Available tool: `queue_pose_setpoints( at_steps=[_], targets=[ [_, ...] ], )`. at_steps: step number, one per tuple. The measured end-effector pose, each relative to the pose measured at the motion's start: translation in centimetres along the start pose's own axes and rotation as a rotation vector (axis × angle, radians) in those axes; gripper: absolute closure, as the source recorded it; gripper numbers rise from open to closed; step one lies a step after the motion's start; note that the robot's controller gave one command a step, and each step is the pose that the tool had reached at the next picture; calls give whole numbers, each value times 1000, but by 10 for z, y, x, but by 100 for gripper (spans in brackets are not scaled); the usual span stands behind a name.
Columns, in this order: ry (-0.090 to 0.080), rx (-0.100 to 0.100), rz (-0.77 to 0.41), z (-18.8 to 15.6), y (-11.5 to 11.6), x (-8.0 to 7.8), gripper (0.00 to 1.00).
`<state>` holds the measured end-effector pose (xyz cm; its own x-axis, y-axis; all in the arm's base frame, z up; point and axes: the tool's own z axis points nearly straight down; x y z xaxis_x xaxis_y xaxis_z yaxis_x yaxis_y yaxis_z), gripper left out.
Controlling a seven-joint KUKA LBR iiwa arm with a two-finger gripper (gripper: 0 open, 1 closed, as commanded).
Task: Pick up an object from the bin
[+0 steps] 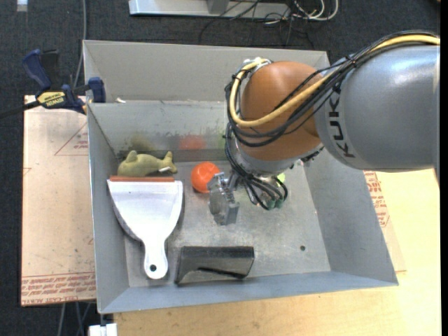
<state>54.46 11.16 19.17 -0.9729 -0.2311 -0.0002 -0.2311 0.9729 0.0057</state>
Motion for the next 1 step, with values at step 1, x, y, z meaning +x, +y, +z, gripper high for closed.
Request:
queue_pose_setpoints(
  at_steps=[1],
  targets=[
    [1,-2,93,23,23,13,100]
  ],
)
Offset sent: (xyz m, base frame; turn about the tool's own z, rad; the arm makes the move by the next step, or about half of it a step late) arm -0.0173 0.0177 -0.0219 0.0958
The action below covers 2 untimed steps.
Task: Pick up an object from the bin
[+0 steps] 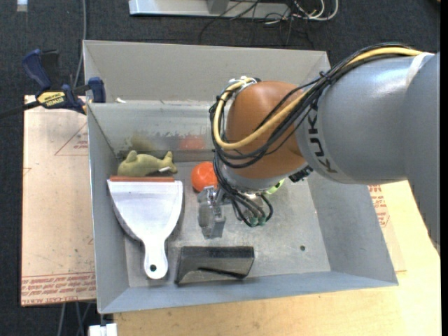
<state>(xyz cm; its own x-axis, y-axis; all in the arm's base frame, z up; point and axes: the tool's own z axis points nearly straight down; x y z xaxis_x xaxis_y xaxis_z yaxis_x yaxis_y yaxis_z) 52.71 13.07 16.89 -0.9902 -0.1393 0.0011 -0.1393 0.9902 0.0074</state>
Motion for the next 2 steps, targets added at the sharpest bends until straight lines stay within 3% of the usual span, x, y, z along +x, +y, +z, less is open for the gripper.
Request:
queue_pose_setpoints(
  at_steps=[1,2],
  targets=[
    [-5,-2,98,70,11,-8,100],
    [-16,-2,99,67,10,-10,0]
  ],
)
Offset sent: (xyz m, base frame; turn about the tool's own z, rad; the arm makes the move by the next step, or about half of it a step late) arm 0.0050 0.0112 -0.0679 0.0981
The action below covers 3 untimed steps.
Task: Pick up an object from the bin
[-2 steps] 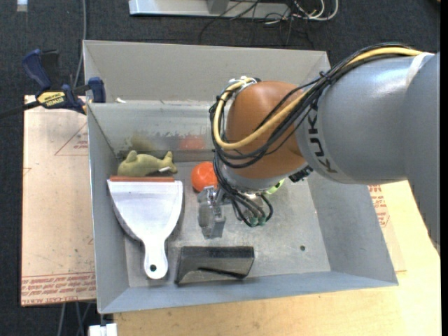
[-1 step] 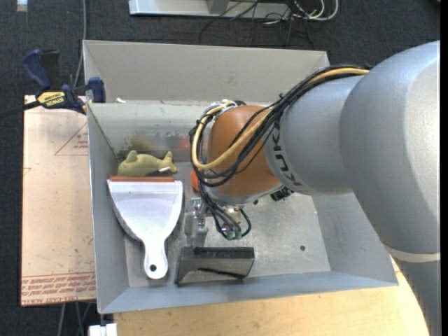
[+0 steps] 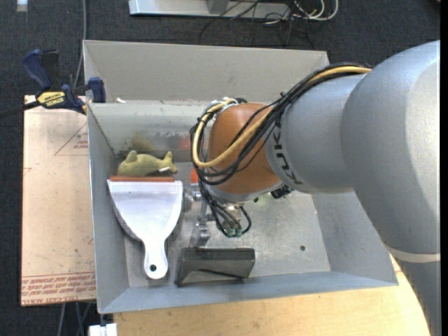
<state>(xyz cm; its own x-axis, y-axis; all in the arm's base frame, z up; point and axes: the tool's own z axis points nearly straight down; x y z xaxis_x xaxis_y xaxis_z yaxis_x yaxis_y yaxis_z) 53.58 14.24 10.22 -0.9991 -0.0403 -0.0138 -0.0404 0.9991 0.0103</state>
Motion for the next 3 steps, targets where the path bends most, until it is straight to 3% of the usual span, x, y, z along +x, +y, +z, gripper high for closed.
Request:
queue_pose_setpoints(
  at_steps=[1,2,3],
  targets=[
    [-6,6,-408,24,59,-9,0],
    [-11,3,-481,-12,86,21,0],
    [-17,3,-731,-80,75,37,0]
  ],
)
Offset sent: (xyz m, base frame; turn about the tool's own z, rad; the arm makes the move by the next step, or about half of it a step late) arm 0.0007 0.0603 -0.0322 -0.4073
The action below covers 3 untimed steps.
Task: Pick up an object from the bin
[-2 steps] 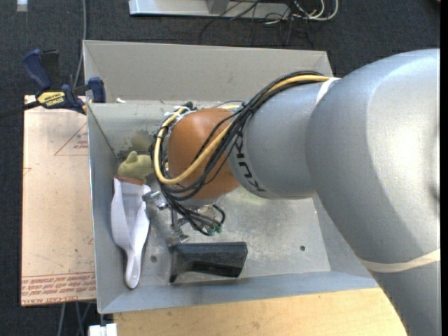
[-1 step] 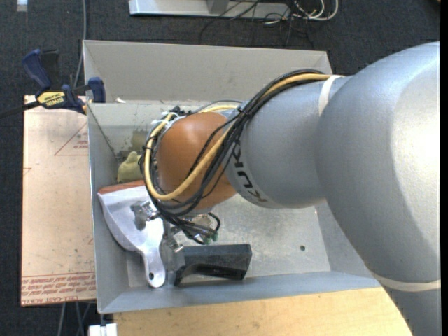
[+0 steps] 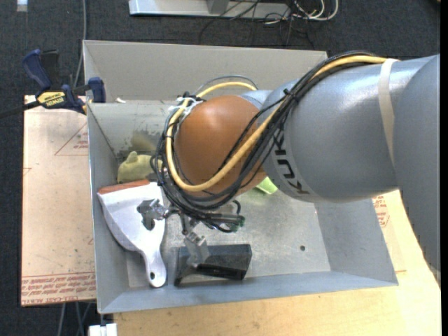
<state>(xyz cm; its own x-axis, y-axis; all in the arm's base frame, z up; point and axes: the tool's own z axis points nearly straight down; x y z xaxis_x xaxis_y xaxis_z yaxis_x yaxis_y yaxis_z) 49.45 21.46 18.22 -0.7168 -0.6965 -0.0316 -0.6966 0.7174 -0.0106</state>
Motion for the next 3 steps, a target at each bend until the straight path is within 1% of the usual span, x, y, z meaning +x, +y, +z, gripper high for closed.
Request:
queue_pose_setpoints(
  at_steps=[1,2,3],
  targets=[
    [3,-2,1,2,0,1,100],
    [1,-4,-425,96,-11,-27,100],
    [-10,-1,-762,113,-62,-58,100]
  ],
)
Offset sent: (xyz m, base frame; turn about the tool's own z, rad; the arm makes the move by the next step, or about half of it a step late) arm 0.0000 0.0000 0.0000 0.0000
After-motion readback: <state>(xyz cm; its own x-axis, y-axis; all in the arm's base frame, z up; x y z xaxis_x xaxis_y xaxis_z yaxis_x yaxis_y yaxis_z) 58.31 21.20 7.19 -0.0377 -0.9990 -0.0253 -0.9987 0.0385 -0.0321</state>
